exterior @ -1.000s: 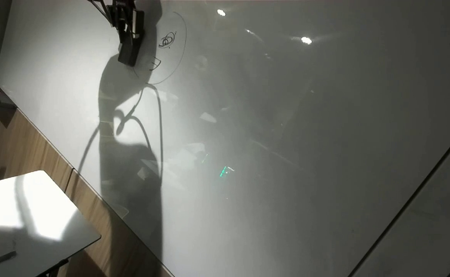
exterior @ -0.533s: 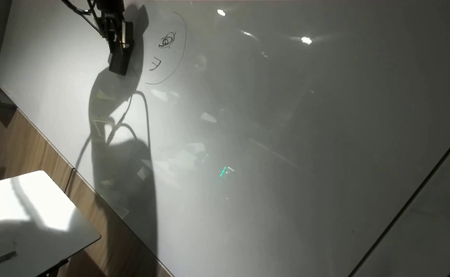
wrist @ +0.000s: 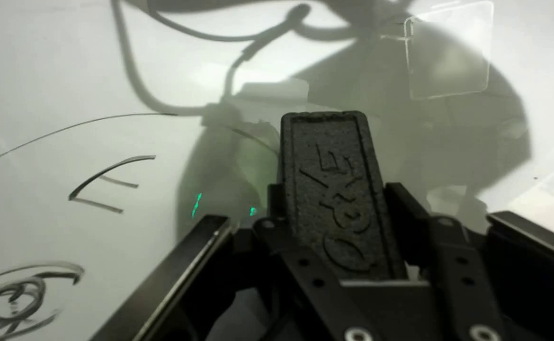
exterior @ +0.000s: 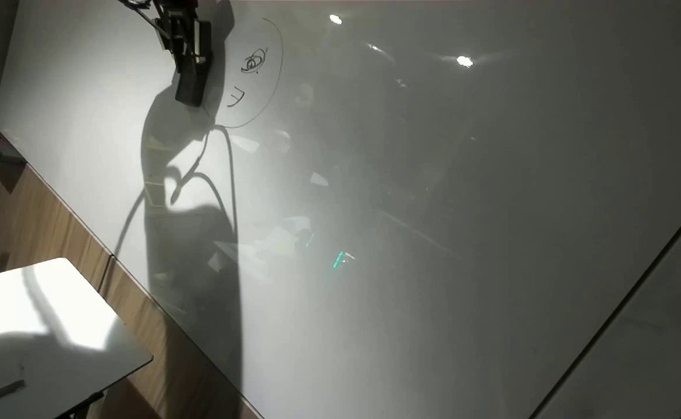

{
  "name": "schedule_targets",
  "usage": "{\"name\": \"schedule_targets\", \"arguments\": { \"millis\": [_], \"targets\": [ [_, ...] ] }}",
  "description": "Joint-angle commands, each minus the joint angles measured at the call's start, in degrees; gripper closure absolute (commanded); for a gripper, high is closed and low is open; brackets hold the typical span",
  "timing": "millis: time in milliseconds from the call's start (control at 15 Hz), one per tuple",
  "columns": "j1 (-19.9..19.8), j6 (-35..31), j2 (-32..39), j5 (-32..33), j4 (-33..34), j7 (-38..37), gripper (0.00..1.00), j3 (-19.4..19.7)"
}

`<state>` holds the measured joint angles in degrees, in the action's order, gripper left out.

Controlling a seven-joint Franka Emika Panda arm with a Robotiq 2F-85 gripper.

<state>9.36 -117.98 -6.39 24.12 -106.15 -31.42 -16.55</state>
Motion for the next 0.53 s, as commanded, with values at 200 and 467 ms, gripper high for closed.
{"name": "schedule_targets", "arguments": {
  "millis": [200,467],
  "targets": [
    [-2.7,1.5,2.6,3.4,9.8,3.8,0.71,4.0],
    [-2.9,3.2,3.8,2.2,11.9,6.1,0.71,5.1]
  ]
}}
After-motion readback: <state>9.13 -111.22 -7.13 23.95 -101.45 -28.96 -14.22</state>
